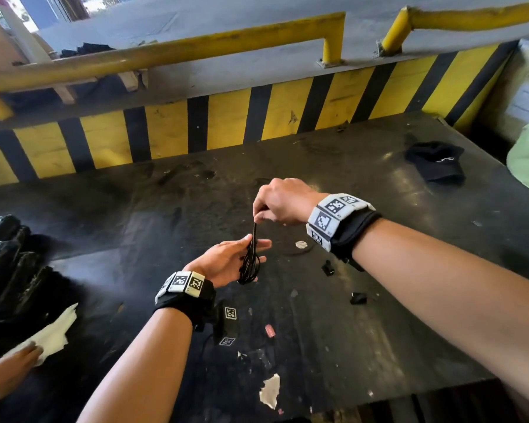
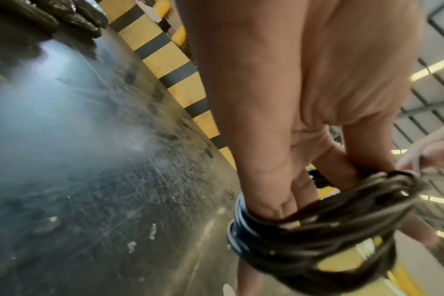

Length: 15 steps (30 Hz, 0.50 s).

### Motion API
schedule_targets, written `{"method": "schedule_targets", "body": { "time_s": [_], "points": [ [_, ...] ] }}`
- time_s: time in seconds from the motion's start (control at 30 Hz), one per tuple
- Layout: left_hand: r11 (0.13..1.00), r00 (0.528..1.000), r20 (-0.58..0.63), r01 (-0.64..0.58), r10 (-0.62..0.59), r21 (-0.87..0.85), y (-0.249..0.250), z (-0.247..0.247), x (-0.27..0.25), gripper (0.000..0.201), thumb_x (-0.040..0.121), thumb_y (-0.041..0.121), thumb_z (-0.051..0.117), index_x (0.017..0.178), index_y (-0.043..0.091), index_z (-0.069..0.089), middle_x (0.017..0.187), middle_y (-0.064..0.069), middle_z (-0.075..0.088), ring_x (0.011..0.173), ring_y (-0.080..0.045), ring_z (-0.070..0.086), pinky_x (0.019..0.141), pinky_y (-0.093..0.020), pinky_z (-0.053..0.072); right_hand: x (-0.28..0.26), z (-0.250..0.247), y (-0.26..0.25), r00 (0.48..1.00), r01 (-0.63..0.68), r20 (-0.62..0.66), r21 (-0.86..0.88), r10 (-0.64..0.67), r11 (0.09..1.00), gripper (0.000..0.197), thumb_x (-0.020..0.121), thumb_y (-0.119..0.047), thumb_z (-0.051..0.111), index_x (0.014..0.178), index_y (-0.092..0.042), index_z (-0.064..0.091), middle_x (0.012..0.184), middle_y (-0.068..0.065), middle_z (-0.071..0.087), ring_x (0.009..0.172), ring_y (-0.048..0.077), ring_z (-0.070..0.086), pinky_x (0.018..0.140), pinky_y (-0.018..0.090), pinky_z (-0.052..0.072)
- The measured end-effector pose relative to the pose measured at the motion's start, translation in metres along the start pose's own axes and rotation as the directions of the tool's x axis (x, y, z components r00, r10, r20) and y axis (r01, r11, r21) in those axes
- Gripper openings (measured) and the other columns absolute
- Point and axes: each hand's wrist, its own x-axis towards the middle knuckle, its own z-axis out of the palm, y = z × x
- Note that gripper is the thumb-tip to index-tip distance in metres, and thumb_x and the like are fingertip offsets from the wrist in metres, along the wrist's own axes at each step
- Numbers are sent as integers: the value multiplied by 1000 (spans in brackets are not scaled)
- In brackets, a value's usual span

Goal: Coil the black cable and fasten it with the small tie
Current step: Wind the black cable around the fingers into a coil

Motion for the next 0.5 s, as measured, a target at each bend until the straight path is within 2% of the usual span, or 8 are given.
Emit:
{"method": "schedule_targets", "body": {
  "time_s": [0.17,0.27,0.37,0.43,0.5],
  "points": [
    [995,981,194,2,17,-97,14,14,-11,42,99,44,47,124,19,72,156,-4,48,145,-31,43,101,-59,46,12,-3,14,999,-25,-33,89,28,996,16,91,-48,69,100,-38,79,101,-6,74,94,21,67,75,31,44],
    [985,955,287,-21,70,-169,21,21,-15,40,100,42,47,122,18,71,161,-9,40,148,-36,36,106,-65,40,11,3,21,999,-41,-21,191,46,981,15,94,-43,69,102,-38,80,90,-12,68,86,15,65,72,27,40],
    [969,925,350,-61,145,-241,26,24,-19,42,103,42,42,122,16,69,164,-13,33,150,-39,30,110,-70,32,6,11,30,998,-51,-9,228,54,972,15,96,-37,68,104,-36,80,94,-10,76,84,11,68,63,23,40],
    [955,906,373,-96,201,-282,28,25,-20,45,105,42,36,124,16,67,165,-14,29,151,-40,27,111,-72,27,1,21,35,998,-66,27,262,61,963,17,96,-30,68,107,-35,80,91,-7,77,69,-2,66,53,14,38],
    [930,892,371,-127,260,-345,29,27,-18,47,106,42,31,121,17,67,166,-15,27,152,-40,26,112,-73,25,-4,36,35,997,-65,64,311,48,948,24,94,-23,67,109,-39,78,81,-9,74,57,-6,62,56,18,45]
  ]
}}
